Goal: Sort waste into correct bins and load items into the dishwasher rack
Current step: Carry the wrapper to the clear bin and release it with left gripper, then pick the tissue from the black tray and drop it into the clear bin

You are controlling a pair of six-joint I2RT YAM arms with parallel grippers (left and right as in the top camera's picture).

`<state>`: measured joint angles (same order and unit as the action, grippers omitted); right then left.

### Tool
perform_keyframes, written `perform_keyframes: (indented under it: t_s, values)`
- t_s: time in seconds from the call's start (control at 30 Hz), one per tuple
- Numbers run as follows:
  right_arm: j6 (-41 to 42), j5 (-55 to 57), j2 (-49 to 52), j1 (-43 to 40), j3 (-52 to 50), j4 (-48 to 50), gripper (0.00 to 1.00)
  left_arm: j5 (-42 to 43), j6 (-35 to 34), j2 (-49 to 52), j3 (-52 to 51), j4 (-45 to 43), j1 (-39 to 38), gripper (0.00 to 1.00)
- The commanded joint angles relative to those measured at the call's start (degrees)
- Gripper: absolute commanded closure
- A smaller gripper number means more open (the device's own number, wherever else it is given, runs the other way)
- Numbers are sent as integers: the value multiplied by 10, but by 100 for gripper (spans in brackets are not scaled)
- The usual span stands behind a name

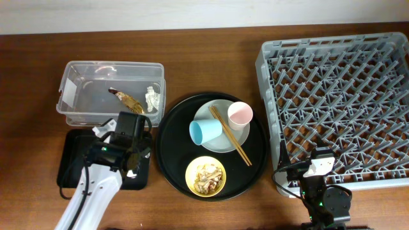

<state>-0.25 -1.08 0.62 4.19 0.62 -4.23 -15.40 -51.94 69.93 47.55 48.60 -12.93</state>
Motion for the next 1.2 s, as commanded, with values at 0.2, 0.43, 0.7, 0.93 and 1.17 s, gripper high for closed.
perform_keyframes:
  t_s: [0.2,0.43,0.7,0.93,1.17]
  values:
    - [-2,3,-4,15,-3,-3,1,-6,-70,1,-118,-128,66,41]
    - [-2,3,-4,15,-3,-2,1,5,-69,1,-136,-183,94,42]
    - [-2,3,-4,15,-3,-3,1,23,-67,6,-153,-220,94,42]
    - [-2,3,-4,14,-3,-3,1,24,-67,34,-156,-223,94,43]
    - [-2,3,-4,4,-3,-3,1,26,-67,62,-156,-236,94,44]
